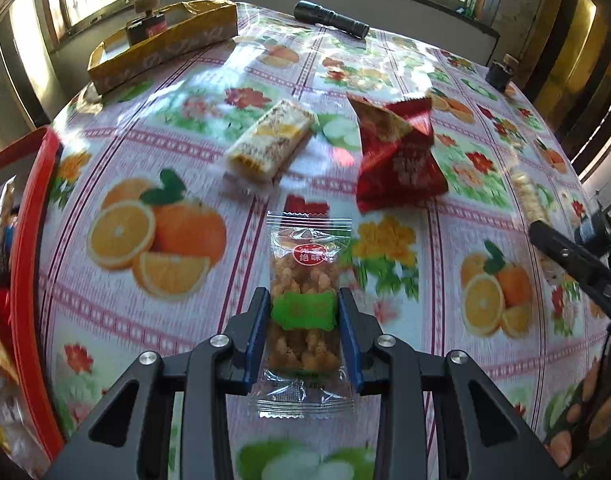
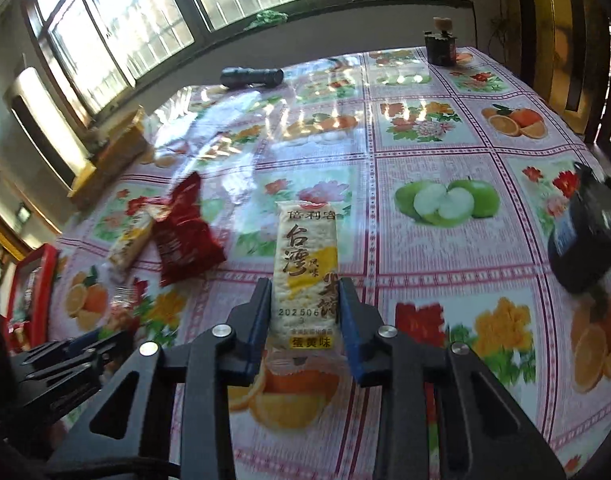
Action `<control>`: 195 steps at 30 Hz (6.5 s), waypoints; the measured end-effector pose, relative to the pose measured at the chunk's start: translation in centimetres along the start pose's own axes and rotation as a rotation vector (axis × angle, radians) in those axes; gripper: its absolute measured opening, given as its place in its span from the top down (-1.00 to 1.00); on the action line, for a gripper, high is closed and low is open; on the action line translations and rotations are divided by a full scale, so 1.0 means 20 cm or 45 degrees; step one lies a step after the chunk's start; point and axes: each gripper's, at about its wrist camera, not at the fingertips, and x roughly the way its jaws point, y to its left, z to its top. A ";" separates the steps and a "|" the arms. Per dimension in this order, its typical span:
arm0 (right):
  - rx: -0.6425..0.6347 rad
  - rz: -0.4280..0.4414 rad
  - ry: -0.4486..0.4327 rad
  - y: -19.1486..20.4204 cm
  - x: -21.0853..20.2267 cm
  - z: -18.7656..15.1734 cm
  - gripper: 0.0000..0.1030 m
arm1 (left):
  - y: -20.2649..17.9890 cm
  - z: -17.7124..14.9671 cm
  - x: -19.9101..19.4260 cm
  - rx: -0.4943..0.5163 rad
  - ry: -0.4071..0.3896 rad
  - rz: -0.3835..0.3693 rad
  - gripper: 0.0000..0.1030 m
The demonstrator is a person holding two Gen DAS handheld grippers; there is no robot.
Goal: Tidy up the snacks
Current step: 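Grasp a peanut-candy packet with the left tool while the right tool grasps a white cake packet, then carry the peanut-candy packet and white rice-cracker packet over the red-rimmed tray, then open both tools to drop both packets into the tray, then grasp a white rice-cracker packet with the left tool while the right tool grasps the red chip bag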
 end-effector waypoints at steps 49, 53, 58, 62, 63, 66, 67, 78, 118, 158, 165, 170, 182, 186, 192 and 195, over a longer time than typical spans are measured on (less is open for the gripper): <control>-0.005 0.678 -0.131 0.52 -0.64 -0.28 0.32 | 0.29 -0.34 -0.85 -0.031 -0.398 0.179 0.35; -0.035 0.725 -0.125 0.62 -0.62 -0.30 0.32 | 0.41 -0.37 -0.89 -0.067 -0.425 0.285 0.35; -0.087 0.783 -0.089 0.78 -0.55 -0.31 0.32 | 0.58 -0.40 -0.87 -0.143 -0.413 0.357 0.35; -0.131 0.813 -0.047 0.90 -0.49 -0.32 0.32 | 0.68 -0.40 -0.84 -0.198 -0.392 0.386 0.35; -0.136 0.821 -0.040 0.92 -0.48 -0.32 0.32 | 0.70 -0.41 -0.84 -0.212 -0.394 0.396 0.35; -0.155 0.827 -0.024 0.98 -0.45 -0.32 0.32 | 0.74 -0.41 -0.84 -0.231 -0.400 0.421 0.35; -0.164 0.832 -0.015 1.00 -0.43 -0.32 0.32 | 0.75 -0.41 -0.84 -0.235 -0.405 0.432 0.35; -0.262 0.840 0.049 1.20 -0.29 -0.32 0.32 | 0.89 -0.41 -0.77 -0.281 -0.408 0.486 0.35; -0.530 0.727 0.228 1.61 0.12 -0.41 0.30 | 1.13 -0.40 -0.55 -0.397 -0.253 0.475 0.31; -0.211 0.533 0.053 0.81 -0.13 -0.28 -0.12 | 0.64 -0.25 -0.77 -0.275 -0.389 0.277 -0.02; -0.126 0.416 0.025 0.55 -0.15 -0.23 -0.12 | 0.42 -0.21 -0.70 -0.164 -0.347 0.207 -0.05; -0.104 0.380 0.015 0.48 -0.14 -0.20 -0.17 | 0.36 -0.20 -0.65 -0.131 -0.307 0.192 -0.06; -0.155 0.167 -0.049 0.47 0.11 0.05 -0.44 | 0.30 0.02 -0.36 -0.087 -0.180 0.162 -0.08; -0.186 0.113 -0.017 0.50 0.27 0.15 -0.45 | 0.27 0.14 -0.24 -0.051 -0.122 0.129 -0.10; -0.254 0.092 0.030 0.53 0.44 0.20 -0.33 | 0.17 0.29 -0.05 0.022 -0.088 0.162 -0.11; -0.206 0.120 0.053 0.47 0.45 0.19 0.04 | 0.14 0.34 0.02 0.031 -0.077 0.195 -0.11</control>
